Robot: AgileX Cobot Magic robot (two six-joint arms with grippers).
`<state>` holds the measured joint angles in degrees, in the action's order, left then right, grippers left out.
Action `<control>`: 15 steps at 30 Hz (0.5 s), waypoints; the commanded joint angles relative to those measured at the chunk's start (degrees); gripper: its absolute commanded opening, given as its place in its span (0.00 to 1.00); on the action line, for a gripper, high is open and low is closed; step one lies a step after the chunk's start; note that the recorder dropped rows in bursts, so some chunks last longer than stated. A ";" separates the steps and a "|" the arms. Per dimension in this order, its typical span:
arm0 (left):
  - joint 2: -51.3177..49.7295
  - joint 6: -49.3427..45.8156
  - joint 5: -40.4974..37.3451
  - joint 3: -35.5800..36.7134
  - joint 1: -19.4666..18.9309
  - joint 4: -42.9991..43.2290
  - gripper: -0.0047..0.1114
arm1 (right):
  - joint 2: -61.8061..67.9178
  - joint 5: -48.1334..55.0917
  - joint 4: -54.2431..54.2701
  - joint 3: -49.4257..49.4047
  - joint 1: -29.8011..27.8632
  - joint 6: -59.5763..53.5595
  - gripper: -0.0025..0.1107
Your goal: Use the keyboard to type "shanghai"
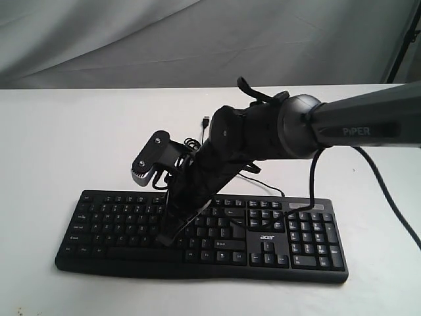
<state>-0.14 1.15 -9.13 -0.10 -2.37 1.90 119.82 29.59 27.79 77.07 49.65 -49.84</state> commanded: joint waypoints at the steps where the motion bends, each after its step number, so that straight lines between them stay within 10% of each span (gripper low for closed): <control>1: 0.14 0.15 0.34 0.10 0.37 0.00 0.04 | -0.25 0.05 -1.59 -0.85 -0.51 -0.85 0.02; 15: 0.14 0.15 0.34 0.10 0.37 0.00 0.04 | -0.06 -2.56 2.12 -2.61 -0.51 -4.61 0.02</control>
<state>-0.14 1.15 -9.13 -0.10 -2.37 1.90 119.82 27.53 29.27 74.90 49.65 -54.06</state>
